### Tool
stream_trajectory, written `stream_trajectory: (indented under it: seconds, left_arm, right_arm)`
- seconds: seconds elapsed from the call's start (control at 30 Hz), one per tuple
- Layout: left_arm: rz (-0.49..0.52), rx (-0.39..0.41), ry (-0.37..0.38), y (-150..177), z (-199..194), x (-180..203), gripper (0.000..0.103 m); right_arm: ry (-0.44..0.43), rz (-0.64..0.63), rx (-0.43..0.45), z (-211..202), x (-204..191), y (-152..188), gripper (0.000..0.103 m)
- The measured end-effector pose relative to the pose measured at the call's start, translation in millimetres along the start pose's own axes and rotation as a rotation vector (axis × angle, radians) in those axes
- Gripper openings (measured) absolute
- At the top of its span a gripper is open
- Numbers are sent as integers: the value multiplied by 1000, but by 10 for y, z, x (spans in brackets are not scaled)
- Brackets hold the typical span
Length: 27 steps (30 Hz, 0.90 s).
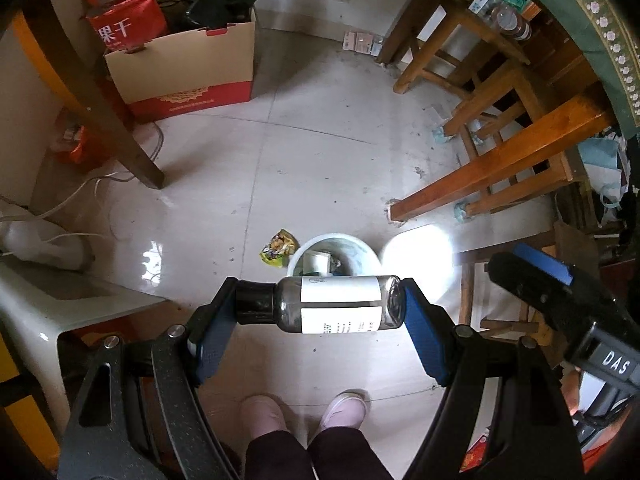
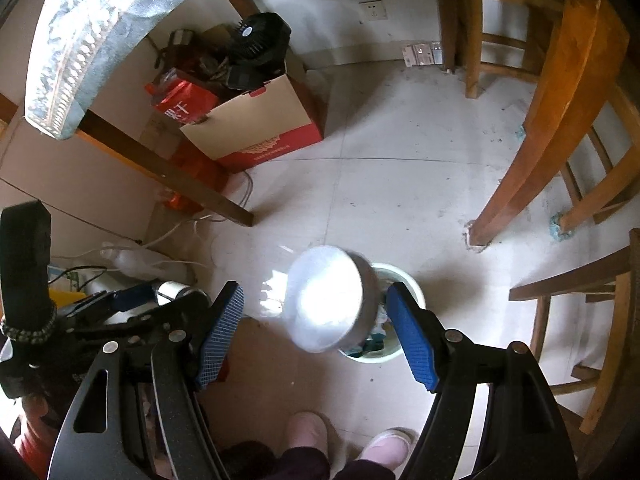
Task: Collect trash
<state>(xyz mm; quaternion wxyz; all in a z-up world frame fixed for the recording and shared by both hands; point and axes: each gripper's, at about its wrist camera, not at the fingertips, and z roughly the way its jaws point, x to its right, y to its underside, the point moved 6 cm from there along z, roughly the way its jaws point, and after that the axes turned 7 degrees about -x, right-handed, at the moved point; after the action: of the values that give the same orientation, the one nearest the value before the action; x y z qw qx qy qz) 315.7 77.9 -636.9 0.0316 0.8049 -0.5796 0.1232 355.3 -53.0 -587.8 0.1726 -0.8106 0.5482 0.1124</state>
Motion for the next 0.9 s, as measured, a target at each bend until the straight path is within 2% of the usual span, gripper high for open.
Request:
stream_trajectory:
  seconds: [0.13,0.3,0.57,0.7,0.9]
  left_arm:
    - [24,-10,19,-38,59,124,78]
    - [48,-66,110,-71,202,394,78]
    - [118,-67,119,-64,178,744,81]
    - [150,-32,32,-66,-47,834,80]
    - [135,52,4,-14,-920,913,80]
  right_arm:
    - [19,14,-2,-22,46,16,71]
    - [59,44,6,-134,173,46,71]
    - [116,33,34,-466,258,33,71]
    - [116,30,45,-669,224,31,71]
    - [116,30,69,-1185,110,53,71]
